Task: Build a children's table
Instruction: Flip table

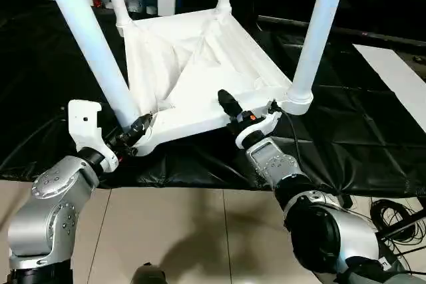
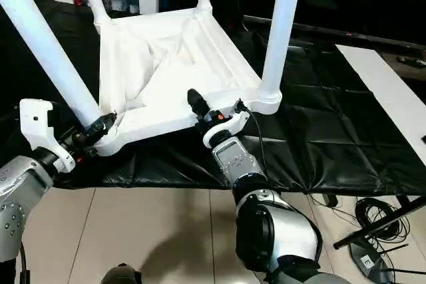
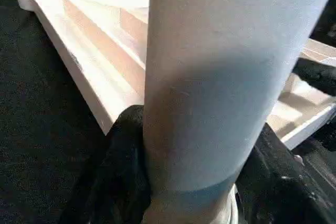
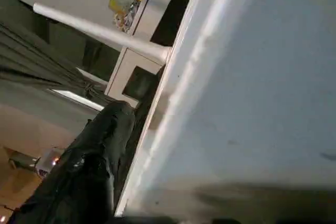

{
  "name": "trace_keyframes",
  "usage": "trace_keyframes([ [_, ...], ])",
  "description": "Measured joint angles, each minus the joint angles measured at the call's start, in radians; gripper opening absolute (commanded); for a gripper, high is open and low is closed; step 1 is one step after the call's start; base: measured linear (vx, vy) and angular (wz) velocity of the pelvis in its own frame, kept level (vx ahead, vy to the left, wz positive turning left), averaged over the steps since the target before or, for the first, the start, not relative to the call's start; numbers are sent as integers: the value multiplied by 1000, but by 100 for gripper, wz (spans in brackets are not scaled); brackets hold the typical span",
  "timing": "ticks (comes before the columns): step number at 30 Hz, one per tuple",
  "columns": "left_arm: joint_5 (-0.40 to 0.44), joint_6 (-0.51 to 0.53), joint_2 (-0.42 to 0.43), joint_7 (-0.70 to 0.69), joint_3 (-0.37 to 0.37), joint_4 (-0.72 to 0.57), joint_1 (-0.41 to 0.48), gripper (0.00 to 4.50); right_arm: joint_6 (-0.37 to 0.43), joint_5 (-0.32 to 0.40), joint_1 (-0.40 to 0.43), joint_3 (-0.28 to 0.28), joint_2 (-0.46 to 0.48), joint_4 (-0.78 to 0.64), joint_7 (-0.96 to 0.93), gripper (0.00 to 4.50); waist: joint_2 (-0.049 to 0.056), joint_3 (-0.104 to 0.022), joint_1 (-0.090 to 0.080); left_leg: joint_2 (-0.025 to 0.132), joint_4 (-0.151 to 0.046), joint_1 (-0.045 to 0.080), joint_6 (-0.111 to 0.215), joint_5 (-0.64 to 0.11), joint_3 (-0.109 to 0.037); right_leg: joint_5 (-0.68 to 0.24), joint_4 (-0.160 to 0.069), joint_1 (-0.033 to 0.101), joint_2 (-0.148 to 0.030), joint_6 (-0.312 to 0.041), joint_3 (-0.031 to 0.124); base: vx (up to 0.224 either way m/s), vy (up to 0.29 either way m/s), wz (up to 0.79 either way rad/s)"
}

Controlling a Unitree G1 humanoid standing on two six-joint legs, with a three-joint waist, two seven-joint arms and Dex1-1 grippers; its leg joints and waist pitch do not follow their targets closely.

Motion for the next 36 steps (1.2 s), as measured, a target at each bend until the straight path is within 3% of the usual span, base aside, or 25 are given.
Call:
trace_keyframes([
  [9, 5, -8, 9, -3, -12, 7, 3, 208, -4, -5, 0, -12, -3, 17, -14, 232, 0, 0, 2, 0, 0, 0, 0, 0, 0, 0, 0, 0, 0, 0, 0, 0, 0, 0],
  [10, 5, -8, 10, -3, -13, 9, 3, 264, -4, -3, 0, -15, -3, 18, -17, 229, 0, 0, 2, 0, 0, 0, 0, 0, 0, 0, 0, 0, 0, 0, 0, 0, 0, 0],
  [11, 9, -8, 14, -5, -19, 13, 3, 278, -6, -1, 0, -21, -3, 21, -21, 228, 0, 0, 4, 0, 0, -1, 0, 0, 0, 0, 0, 0, 0, 0, 0, 0, 0, 0],
  [14, 2, -11, 27, -30, -20, 21, 2, 285, -21, -3, 0, -28, -4, 26, -36, 219, 1, 0, 7, 0, 0, -1, 0, 0, 0, 0, 0, -1, 0, 0, 0, 0, 0, 0],
  [15, -1, -12, 32, -36, -19, 21, 1, 315, -29, -3, -1, -29, -4, 26, -45, 216, 1, 1, 7, 0, 0, -1, 0, 0, 0, 0, 0, -1, 0, 0, 0, 0, 0, 0],
  [19, -21, -12, 56, -60, -18, 2, 4, 334, -75, -7, -16, -35, -11, 26, -82, 215, 3, 2, 10, 0, 0, -1, 0, 0, 0, 0, 1, -1, 0, 0, 0, 0, 0, 0],
  [21, -19, -12, 79, -63, -17, -21, 19, 368, -102, -10, -40, -42, -29, 26, -116, 215, 6, 2, 13, 0, 0, -1, -1, 0, 0, 0, 1, -1, 0, 0, 0, 0, 0, 0],
  [29, -12, 2, 102, -58, 1, -82, 125, 372, -192, -75, -56, -25, -109, -22, -168, 210, 9, 3, 26, 0, 0, -2, -1, 0, 0, 0, 1, 1, 0, 0, 0, 0, 0, 0],
  [36, 13, -10, 139, -62, -8, -118, 153, 372, -260, -116, -16, -1, -140, -81, -227, 207, 12, 3, 15, 1, 1, -1, -1, 0, 0, 1, 1, 1, 0, 0, 0, 0, 0, 0],
])
